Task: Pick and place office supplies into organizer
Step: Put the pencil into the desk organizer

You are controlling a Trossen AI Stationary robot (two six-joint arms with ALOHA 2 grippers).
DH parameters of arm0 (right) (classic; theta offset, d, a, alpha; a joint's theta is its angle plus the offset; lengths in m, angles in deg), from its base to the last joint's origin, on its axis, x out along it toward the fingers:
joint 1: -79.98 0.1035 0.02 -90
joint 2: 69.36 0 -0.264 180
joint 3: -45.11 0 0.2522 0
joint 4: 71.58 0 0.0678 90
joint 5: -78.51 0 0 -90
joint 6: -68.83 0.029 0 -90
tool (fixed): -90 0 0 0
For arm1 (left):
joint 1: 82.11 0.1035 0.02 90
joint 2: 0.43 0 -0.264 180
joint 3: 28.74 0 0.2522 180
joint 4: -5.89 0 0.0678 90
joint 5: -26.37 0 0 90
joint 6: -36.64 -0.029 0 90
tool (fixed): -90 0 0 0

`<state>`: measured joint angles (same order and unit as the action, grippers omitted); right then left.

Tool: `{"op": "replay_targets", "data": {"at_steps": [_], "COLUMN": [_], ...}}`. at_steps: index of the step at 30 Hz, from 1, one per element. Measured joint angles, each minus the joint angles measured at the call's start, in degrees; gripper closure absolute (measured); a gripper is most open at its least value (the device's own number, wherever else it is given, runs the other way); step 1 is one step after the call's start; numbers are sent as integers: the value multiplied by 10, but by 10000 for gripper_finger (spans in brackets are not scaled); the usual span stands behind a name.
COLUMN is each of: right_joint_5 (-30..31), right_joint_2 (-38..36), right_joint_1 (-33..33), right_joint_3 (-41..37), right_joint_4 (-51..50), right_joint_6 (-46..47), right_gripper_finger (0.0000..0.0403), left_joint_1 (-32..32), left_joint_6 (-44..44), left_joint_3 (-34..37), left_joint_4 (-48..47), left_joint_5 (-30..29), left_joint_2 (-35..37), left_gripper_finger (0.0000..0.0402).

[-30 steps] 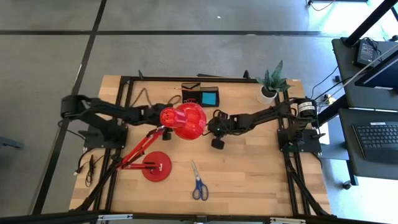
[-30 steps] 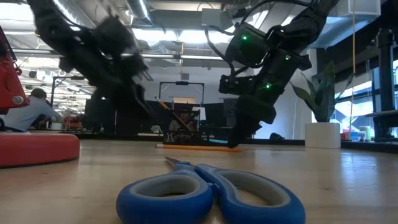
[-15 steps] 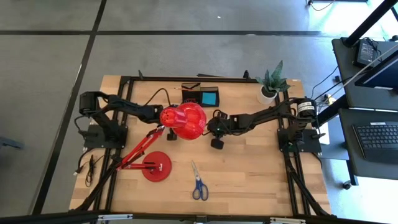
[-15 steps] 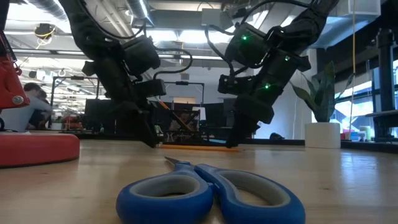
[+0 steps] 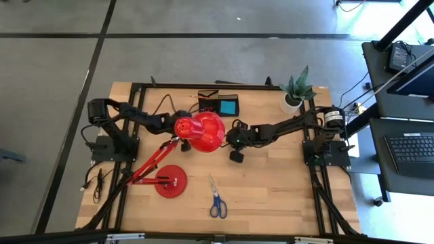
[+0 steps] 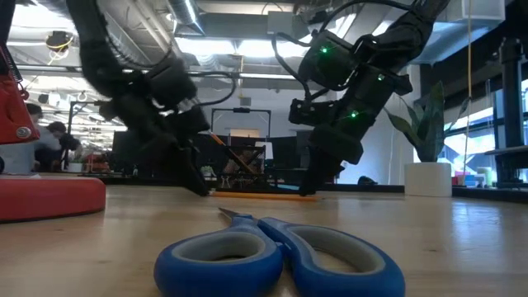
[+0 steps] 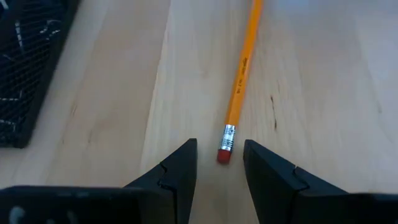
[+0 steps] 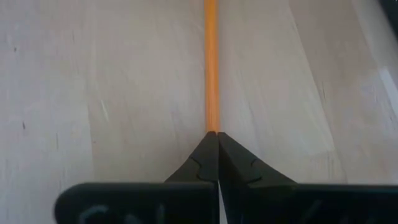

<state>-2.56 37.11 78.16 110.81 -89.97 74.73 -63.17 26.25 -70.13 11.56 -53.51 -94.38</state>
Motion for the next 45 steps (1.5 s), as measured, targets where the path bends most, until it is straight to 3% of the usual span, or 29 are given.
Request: {"op": "replay_targets", "data": {"at_steps": [8, 14, 25, 45], "right_joint_5": [0, 0, 0, 0], "right_joint_2": [0, 1, 1, 1], "right_joint_1": [0, 0, 0, 0], "right_joint_3": [0, 0, 0, 0], "right_joint_4": [5, 9, 10, 10], "right_joint_6": [-1, -1, -1, 0], "right_gripper_finger": [399, 399, 399, 399], "left_joint_1": [15, 13, 15, 14], "left_joint_6": [18, 36, 54, 56], "left_joint_3": [103, 114, 112, 133], "left_joint_4": [190, 232, 418, 439], "left_joint_5": [15, 14, 20, 17], "left_joint_2": [-2, -14, -153, -159], "left_gripper_finger": [274, 274, 274, 298]}}
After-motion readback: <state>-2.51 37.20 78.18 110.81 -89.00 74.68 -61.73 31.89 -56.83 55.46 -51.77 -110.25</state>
